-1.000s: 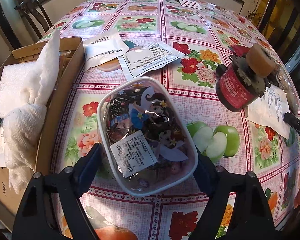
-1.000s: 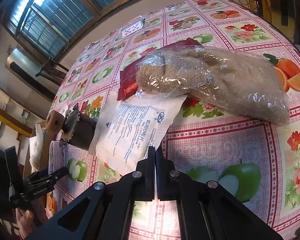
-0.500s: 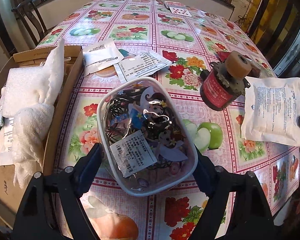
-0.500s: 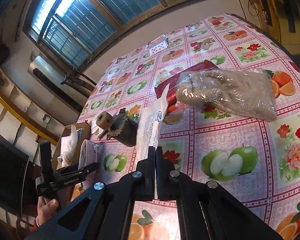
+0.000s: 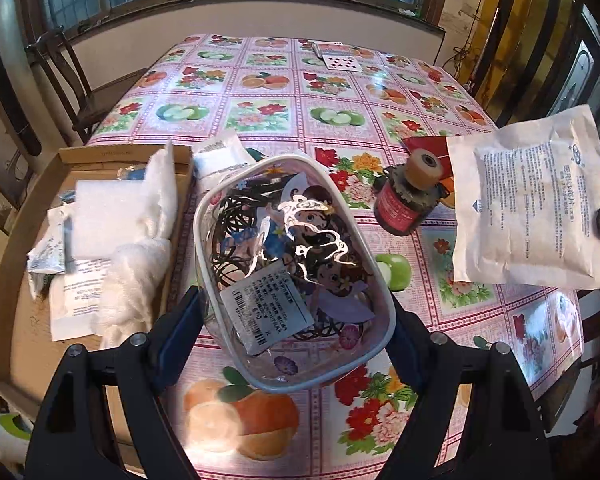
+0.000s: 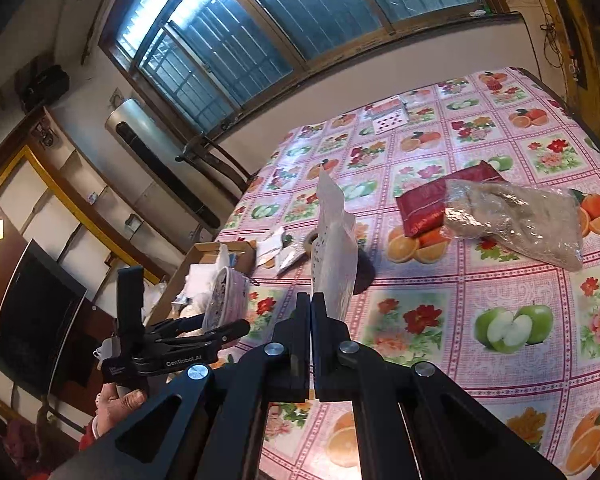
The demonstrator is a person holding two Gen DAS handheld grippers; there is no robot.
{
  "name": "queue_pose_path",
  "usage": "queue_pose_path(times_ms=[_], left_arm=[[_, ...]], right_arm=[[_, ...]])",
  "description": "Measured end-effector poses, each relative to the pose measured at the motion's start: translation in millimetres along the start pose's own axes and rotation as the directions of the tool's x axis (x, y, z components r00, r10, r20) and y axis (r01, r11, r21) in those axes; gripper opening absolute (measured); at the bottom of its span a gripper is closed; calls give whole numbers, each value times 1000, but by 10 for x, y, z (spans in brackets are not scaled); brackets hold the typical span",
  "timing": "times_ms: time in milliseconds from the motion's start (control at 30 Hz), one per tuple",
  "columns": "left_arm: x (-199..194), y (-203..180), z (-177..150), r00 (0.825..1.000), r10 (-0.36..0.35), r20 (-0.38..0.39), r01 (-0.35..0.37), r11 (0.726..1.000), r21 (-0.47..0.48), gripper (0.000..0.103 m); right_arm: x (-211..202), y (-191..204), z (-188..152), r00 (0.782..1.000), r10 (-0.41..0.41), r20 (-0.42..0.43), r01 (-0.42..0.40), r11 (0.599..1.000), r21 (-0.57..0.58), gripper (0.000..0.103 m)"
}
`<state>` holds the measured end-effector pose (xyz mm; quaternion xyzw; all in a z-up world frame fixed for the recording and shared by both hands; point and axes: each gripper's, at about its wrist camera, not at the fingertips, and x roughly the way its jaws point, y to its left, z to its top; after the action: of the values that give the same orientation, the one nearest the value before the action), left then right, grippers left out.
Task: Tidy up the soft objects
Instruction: 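Lift and carry the clear box and paper packet with both tools to the cardboard box, then open both tools to release the clear box and paper packet into the box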
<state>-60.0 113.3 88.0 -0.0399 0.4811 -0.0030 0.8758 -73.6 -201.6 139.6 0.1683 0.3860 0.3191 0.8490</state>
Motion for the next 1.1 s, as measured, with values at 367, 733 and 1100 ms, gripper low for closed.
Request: queue_pose_path(times_ms=[367, 733, 1100], left_arm=[[-263, 1016, 13, 986, 167, 25, -164, 980, -110, 83], [-91, 1701, -135, 966, 255, -31, -256, 952, -167, 83], [164, 1871, -187, 957, 278, -77, -287, 945, -157, 84]], right_arm=[[680, 1027, 208, 975, 214, -64, -218, 973, -70, 1], [1850, 1844, 233, 916, 349, -199, -362, 932, -33, 1], [3122, 1529, -3, 903, 321, -285, -283, 944, 168, 1]])
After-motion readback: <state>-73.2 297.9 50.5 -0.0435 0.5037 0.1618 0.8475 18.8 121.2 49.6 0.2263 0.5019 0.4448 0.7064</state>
